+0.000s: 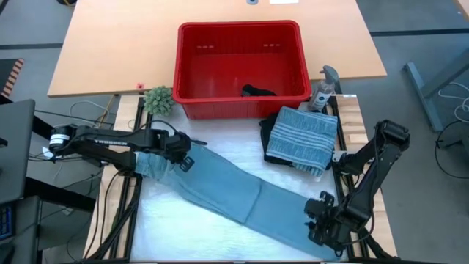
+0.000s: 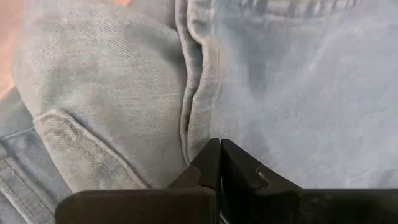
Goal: Fold Laundry from Bin
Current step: Fold the blue pants
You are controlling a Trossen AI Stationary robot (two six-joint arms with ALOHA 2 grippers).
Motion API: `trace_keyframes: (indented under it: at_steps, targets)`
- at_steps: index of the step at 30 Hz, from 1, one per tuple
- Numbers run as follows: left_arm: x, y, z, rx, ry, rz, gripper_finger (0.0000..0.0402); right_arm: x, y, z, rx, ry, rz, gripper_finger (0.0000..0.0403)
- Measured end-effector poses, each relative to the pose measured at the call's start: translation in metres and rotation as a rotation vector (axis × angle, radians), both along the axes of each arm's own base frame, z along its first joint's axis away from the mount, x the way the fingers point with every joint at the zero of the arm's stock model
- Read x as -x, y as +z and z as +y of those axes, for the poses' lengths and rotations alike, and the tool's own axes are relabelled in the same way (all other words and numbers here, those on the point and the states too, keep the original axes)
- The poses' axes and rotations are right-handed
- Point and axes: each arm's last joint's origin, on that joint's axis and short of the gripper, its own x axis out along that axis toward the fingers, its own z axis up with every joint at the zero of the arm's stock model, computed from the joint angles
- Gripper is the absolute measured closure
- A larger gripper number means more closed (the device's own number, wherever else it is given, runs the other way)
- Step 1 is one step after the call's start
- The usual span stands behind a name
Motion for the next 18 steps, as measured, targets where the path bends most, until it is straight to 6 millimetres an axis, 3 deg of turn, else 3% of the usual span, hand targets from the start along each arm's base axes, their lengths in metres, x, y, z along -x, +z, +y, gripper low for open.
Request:
trace_keyframes:
  at_steps: [5,8,18]
  targets:
    - [0.005,-0.001,-0.001,0.000,-0.013,0.056,0.0401,-0.010,0.007,0.022,-0.184,0.174,-0.077,0.0168]
    - [0.006,-0.002,-0.001,-0.004,-0.027,0.073,0.0401,-0.013,0.009,0.029,-0.275,0.195,-0.065,0.0168]
    - [0.006,-0.001,-0.001,0.005,-0.039,0.075,0.0401,-0.022,-0.046,0.059,-0.257,0.273,0.141,0.0168]
